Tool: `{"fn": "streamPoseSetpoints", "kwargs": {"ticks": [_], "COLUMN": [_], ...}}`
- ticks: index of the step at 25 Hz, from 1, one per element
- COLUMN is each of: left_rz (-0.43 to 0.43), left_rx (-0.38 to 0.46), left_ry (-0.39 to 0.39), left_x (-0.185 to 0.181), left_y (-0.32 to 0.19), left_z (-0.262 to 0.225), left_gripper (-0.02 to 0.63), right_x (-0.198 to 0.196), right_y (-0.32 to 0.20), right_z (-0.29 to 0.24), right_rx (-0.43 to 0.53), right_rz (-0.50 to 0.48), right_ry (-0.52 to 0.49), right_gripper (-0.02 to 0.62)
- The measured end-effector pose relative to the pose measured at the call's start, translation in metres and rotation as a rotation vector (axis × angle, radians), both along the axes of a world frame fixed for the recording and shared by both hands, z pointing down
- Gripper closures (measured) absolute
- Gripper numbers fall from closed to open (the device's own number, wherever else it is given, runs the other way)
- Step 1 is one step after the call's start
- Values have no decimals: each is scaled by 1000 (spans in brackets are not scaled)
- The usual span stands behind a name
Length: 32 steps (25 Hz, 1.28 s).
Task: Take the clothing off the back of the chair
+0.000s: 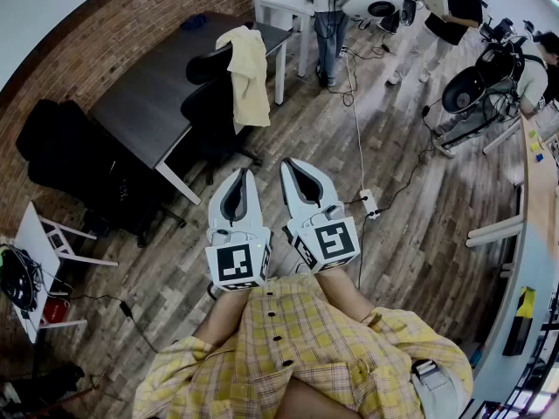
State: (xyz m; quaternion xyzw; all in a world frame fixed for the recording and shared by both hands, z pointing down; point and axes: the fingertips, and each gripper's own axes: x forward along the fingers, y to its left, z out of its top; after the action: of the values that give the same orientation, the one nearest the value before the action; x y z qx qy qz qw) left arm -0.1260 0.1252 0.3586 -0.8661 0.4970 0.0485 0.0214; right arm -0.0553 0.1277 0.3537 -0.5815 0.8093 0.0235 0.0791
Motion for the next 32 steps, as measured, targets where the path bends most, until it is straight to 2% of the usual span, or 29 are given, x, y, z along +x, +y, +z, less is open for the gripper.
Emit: {"fn": "streamPoseSetpoints", "kwargs": {"ticks": [7,14,27,32], "left_rz": [-4,-23,-107,-127], "left_rx": [7,0,10,3], "left_ry": [-1,-1,-6,-15], "left_x": [3,10,88,102], "left_y": [-4,-9,-8,-21], "left_z": [0,3,2,8], "left_gripper": [606,606,606,606], "right_x": [3,16,88,102], "right_y": [-4,-11,-18,-32], "right_z": [-4,-3,-3,3], "right_rx": [11,8,10,-4], "right_rz": [-7,-30,-120,-146], "right_ry": [3,-37,-34,-39], "right_gripper": [591,591,591,591]}}
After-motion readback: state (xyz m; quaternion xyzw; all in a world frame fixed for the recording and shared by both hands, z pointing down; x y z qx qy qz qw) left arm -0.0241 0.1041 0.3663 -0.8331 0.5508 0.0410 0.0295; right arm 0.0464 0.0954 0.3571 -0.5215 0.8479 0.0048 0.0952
